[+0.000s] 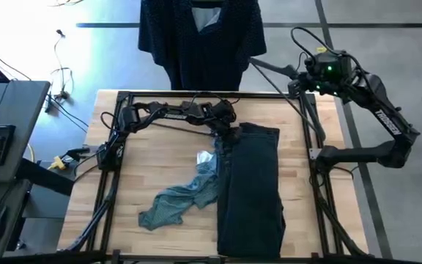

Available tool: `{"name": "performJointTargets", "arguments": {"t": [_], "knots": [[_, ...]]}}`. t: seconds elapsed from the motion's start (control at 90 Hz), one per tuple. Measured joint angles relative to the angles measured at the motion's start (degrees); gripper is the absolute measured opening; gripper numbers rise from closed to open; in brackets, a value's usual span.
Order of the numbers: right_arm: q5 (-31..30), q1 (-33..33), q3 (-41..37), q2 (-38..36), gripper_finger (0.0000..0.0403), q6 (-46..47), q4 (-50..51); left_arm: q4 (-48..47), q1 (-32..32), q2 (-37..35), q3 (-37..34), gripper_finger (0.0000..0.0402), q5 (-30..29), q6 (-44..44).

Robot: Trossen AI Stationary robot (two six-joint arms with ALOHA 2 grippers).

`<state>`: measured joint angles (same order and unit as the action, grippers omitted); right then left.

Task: Hang clothes
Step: Insert the hanger into the blue pants

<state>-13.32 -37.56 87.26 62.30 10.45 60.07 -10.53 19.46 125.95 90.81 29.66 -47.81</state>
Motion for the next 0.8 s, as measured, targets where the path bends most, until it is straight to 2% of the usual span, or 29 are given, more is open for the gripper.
{"name": "performJointTargets", "arguments": {"t": [0.178, 0.3, 0.411, 0.533, 0.611, 0.8], "knots": [[0.0, 0.0, 0.0, 0.0, 0.0025, -0.4, -0.2, 0.2, -0.4, -0.4, 7.4, 0.0003, 3.4, 2.7], [0.0, 0.0, 0.0, 0.0, 0.0025, -0.5, -0.8, 4.6, -2.0, -0.7, 14.0, 0.0001, 4.5, 10.3], [0.0, 0.0, 0.0, 0.0, 0.0025, -1.4, -1.5, 5.2, -2.9, -0.8, 18.0, 0.0001, -3.2, 20.2], [-0.2, 0.0, 0.0, 0.0, 0.0025, -1.5, -1.5, 5.9, -2.1, -0.7, 17.8, 0.0000, -15.5, 27.5], [-0.3, 0.0, 0.0, 0.0, 0.0025, -1.5, -1.5, 5.9, -1.4, 0.0, 17.5, 0.0000, -21.3, 30.7], [-0.1, 0.0, 0.0, 0.0, 0.0025, -0.4, -1.7, 6.2, 1.5, 4.7, 17.2, 0.0000, -22.5, 32.4]]}}
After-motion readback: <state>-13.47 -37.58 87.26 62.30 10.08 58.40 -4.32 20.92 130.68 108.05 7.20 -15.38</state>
